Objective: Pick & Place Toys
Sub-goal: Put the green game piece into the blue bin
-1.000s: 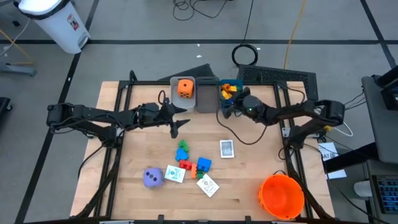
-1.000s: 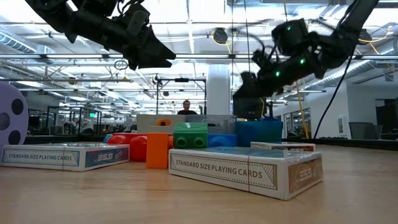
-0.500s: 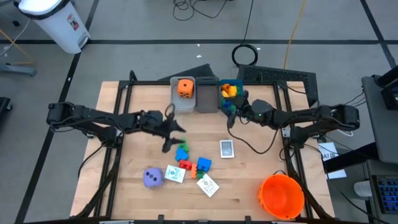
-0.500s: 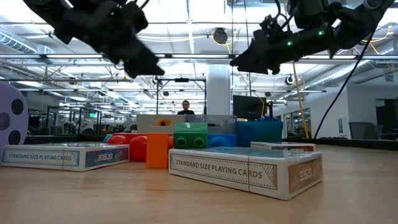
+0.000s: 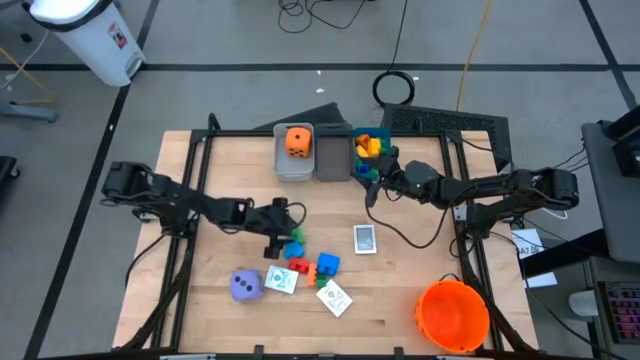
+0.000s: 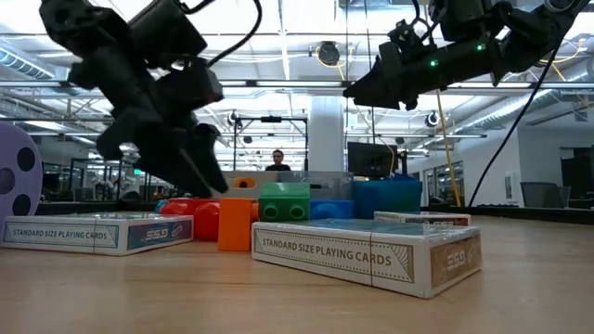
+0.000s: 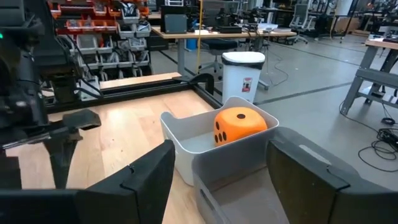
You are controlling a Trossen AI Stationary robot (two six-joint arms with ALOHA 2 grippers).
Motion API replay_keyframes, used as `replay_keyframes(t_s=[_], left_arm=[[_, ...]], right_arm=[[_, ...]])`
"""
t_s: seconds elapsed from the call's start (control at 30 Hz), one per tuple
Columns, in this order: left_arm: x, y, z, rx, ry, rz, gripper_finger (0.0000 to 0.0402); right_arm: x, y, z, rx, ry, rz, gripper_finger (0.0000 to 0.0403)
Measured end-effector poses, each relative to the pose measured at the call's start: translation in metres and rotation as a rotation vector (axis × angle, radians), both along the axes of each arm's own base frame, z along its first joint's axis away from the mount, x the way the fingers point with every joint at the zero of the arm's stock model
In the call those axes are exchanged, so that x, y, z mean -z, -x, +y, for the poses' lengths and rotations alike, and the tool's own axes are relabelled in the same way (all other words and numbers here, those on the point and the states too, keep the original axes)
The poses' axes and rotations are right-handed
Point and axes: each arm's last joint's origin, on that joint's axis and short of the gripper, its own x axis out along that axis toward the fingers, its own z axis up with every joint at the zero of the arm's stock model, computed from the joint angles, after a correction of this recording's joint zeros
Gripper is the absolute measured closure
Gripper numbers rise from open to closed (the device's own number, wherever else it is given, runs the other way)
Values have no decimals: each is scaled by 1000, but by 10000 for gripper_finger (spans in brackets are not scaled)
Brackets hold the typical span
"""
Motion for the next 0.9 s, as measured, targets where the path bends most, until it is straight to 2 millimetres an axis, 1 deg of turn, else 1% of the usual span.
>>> replay_keyframes(t_s=[0.1,0.17,0.3,0.43,0.53,0.6,0.67,0.8,0.83,0.9], left_arm=[[6,-8,0,7,-45,-32,153],[9,-13,3,-21,-69,-66,153],[8,-21,9,-86,-68,-159,153],[3,-26,19,-222,-81,-242,153],[2,-25,29,-361,-137,-259,153],[0,-23,33,-395,-145,-258,153],[-5,-23,33,-380,-113,-278,153],[-8,-20,25,-190,41,-247,153],[-8,-20,24,-166,52,-237,153],[-4,-18,25,-176,-4,-191,154]], right_arm=[[0,0,0,0,0,1,161],[0,0,0,0,-1,4,161],[0,0,0,0,-1,5,161],[0,0,0,0,-1,5,161],[1,0,0,0,-1,5,161],[1,0,0,0,-2,7,161],[1,0,0,0,-3,10,161],[1,0,0,0,-3,12,161],[1,0,0,0,-3,12,161],[1,0,0,0,-3,13,161]])
